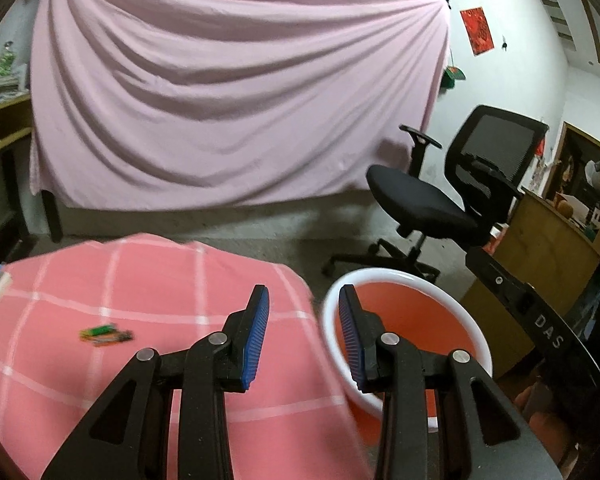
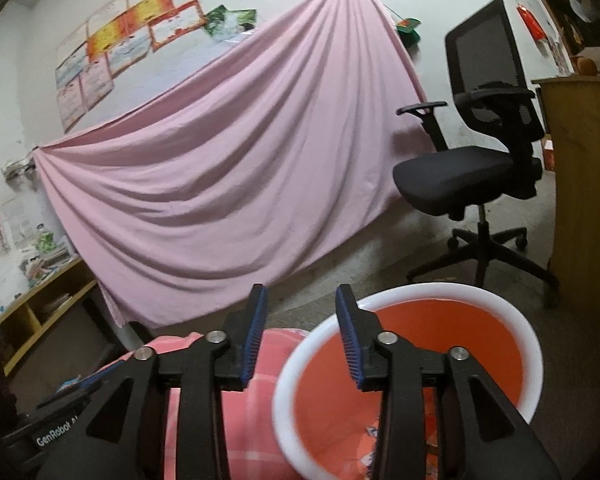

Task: Collect trash
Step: 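Move both open grippers back over the table toward the two batteries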

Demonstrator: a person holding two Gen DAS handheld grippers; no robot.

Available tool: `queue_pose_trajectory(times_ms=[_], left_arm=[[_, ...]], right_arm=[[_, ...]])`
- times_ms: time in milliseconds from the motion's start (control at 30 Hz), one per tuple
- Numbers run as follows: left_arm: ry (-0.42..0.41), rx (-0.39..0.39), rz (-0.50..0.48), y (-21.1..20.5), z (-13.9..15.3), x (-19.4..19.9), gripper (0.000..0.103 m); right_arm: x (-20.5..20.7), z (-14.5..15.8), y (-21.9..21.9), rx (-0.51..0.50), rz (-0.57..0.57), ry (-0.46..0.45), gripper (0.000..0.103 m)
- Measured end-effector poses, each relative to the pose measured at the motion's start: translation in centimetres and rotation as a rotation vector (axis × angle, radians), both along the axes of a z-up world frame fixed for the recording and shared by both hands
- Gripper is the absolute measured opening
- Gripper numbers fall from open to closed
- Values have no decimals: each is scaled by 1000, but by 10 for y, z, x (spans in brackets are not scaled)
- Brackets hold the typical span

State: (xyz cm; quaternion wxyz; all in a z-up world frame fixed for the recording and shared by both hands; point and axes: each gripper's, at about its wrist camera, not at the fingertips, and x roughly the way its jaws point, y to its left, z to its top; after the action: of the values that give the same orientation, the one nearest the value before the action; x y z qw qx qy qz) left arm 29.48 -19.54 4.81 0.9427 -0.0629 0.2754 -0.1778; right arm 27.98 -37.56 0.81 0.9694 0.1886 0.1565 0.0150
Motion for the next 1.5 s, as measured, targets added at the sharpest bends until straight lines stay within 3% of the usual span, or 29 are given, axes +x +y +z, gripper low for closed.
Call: queue_pose_trajectory(times_ms=[200, 233, 267, 333, 433, 533, 700, 767, 867, 1100, 1333, 1500], left_arm=[[-74, 8, 84, 48, 11, -20, 31], [-90, 7, 105, 59, 13, -25, 32], [-104, 5, 122, 69, 14, -29, 37], [-130, -7, 160, 87, 16, -36, 45], [-169, -27, 211, 117, 17, -50, 47], [-203, -16, 256, 144, 17, -63, 51], [-264, -3, 315, 184, 12, -83, 69], [-294, 0, 340, 201, 7, -93, 88], [-349, -7, 379, 219, -2, -106, 96], [-394, 37, 411, 232, -12, -117, 99], [-365, 98, 410, 234, -26, -108, 99], [-345, 96, 413, 243, -32, -95, 99]], right_arm=[[-11, 12, 44, -67, 51, -99, 50], [-14, 14, 49, -72, 51, -117, 55], [-18, 16, 56, -77, 51, -147, 68], [-26, 19, 68, -89, 45, -209, 84], [-32, 24, 86, -114, 68, -268, 85], [-34, 24, 104, -138, 94, -295, 92], [-38, 20, 128, -169, 130, -323, 99], [-40, 17, 139, -192, 148, -332, 102], [-43, 12, 156, -230, 177, -345, 103], [-44, 2, 183, -324, 249, -336, 103], [-36, -2, 190, -341, 270, -291, 103], [-23, -6, 196, -348, 297, -238, 103]])
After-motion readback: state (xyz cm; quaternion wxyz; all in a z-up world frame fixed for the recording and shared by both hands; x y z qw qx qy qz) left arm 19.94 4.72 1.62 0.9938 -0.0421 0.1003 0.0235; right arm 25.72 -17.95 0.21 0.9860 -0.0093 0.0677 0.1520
